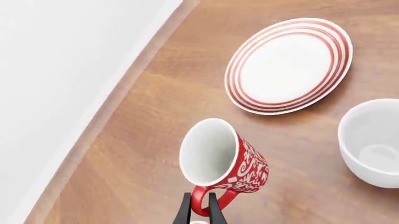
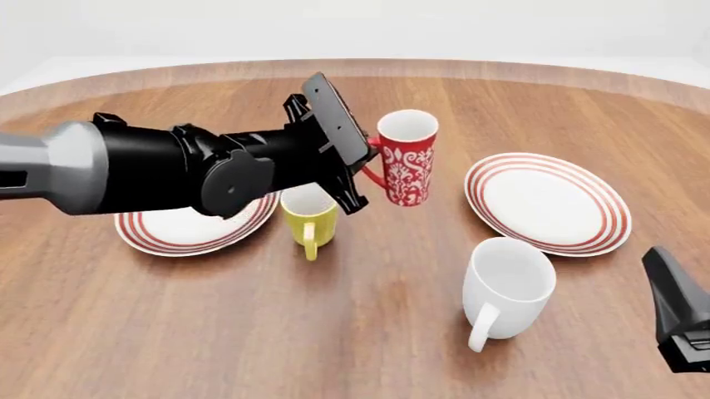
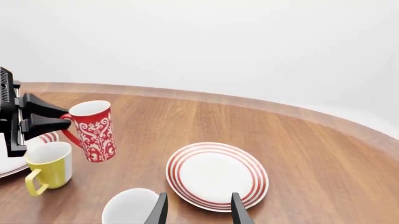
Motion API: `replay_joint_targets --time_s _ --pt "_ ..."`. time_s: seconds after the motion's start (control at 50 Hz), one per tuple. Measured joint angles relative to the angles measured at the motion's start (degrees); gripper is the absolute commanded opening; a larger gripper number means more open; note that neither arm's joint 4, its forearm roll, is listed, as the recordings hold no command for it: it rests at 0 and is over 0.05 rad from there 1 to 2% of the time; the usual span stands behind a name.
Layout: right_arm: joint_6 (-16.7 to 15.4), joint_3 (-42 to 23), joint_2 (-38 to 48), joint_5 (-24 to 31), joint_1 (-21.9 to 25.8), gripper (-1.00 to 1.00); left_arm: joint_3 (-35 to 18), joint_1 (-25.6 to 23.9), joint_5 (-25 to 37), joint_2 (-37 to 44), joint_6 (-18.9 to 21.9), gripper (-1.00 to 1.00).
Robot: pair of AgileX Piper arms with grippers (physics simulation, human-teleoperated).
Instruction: Put the red mug on the left plate.
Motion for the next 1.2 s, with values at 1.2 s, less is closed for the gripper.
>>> replay_joint_targets --time_s 1.2 --pt "-0.1 0.1 0.0 0.3 0.1 1.0 11.4 11.2 -9.3 -10.1 0.3 -1.0"
